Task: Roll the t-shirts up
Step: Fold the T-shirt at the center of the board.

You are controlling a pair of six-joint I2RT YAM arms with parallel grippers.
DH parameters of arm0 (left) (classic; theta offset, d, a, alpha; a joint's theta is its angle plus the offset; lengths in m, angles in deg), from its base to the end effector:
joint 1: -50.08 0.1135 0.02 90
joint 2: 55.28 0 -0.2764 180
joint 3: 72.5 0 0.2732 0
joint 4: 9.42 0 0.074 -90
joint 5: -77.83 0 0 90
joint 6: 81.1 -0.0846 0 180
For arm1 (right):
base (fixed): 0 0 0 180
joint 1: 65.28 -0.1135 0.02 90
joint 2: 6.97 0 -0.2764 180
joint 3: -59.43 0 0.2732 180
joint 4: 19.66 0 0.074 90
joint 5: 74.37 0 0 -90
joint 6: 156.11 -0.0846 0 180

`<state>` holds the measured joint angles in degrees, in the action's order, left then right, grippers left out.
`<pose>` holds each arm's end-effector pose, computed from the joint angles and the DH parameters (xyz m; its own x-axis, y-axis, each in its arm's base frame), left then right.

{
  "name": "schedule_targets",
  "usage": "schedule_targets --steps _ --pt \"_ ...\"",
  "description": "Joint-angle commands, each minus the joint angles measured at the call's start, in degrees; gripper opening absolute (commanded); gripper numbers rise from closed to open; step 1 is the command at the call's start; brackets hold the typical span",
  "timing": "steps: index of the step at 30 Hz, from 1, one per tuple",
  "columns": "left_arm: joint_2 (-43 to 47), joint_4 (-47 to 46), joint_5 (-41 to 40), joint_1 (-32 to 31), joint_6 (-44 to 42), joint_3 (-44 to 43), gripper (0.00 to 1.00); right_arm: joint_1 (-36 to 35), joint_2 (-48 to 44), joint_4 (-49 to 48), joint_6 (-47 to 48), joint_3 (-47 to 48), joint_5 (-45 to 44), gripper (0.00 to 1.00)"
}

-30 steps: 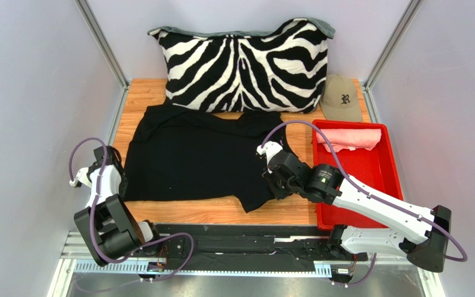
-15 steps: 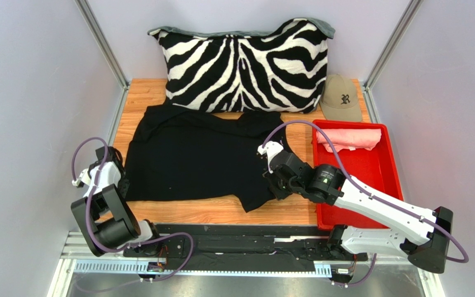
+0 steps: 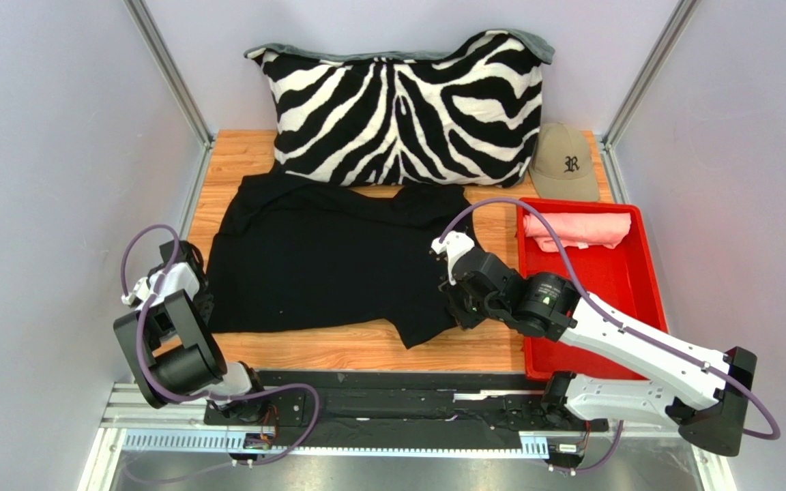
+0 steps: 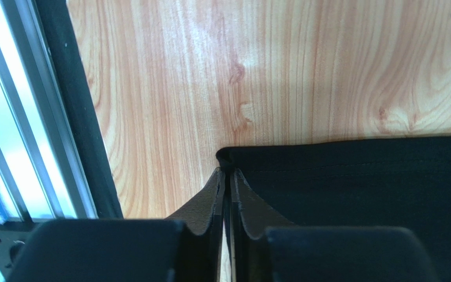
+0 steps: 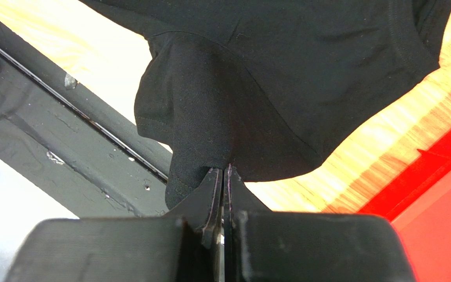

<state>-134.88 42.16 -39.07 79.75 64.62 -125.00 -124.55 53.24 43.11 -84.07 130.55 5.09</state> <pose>0.1919 0.1534 0.1144 -0.0513 -0.8773 -0.4771 -0.9961 0.0106 0.0877 0.1400 0.2053 0.2815 -0.6251 -0.4583 -0.6319 -0.6251 0.7787 0.0536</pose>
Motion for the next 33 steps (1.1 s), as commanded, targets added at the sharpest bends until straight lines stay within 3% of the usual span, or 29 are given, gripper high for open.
schedule_targets --steps 1,20,27,33 --pt "0.3 -0.8 -0.5 0.5 -0.6 -1.7 0.00 0.7 -2.0 -0.2 -0.2 1.1 -1.1 0.00" --pt "21.4 9.9 -9.9 0.5 -9.7 -6.9 0.00 0.8 -13.1 7.3 -13.4 -4.8 2.1 0.00" --pt "29.8 9.9 -9.8 0.6 -13.7 -7.2 0.00 0.6 -20.9 11.4 -16.7 -2.0 1.3 0.00" --pt "27.2 6.5 -6.8 -0.8 -13.9 -7.1 0.00 0.8 -13.4 7.1 -14.6 -2.5 1.1 0.00"
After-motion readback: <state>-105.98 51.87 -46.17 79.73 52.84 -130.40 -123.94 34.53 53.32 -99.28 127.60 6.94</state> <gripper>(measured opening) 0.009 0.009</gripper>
